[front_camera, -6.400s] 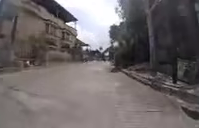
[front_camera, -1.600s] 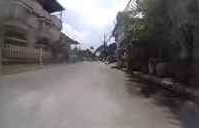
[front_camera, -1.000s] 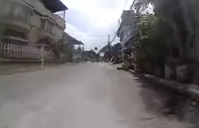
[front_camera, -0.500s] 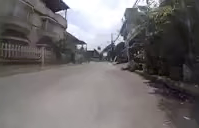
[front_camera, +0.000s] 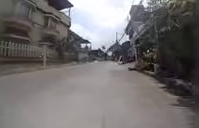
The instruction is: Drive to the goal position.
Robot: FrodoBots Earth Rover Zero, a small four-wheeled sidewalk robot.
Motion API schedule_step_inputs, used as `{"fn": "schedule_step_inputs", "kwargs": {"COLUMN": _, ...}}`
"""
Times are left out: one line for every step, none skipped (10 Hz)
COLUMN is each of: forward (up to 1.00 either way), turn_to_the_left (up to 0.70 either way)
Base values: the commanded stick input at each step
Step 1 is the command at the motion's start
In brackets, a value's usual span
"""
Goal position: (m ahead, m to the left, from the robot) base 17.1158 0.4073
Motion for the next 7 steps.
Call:
{"fn": "schedule_step_inputs", "kwargs": {"forward": 1.0, "turn_to_the_left": 0.0}}
{"fn": "schedule_step_inputs", "kwargs": {"forward": 1.0, "turn_to_the_left": 0.0}}
{"fn": "schedule_step_inputs", "kwargs": {"forward": 1.0, "turn_to_the_left": 0.0}}
{"fn": "schedule_step_inputs", "kwargs": {"forward": 1.0, "turn_to_the_left": 0.0}}
{"fn": "schedule_step_inputs", "kwargs": {"forward": 1.0, "turn_to_the_left": 0.0}}
{"fn": "schedule_step_inputs", "kwargs": {"forward": 1.0, "turn_to_the_left": 0.0}}
{"fn": "schedule_step_inputs", "kwargs": {"forward": 1.0, "turn_to_the_left": 0.0}}
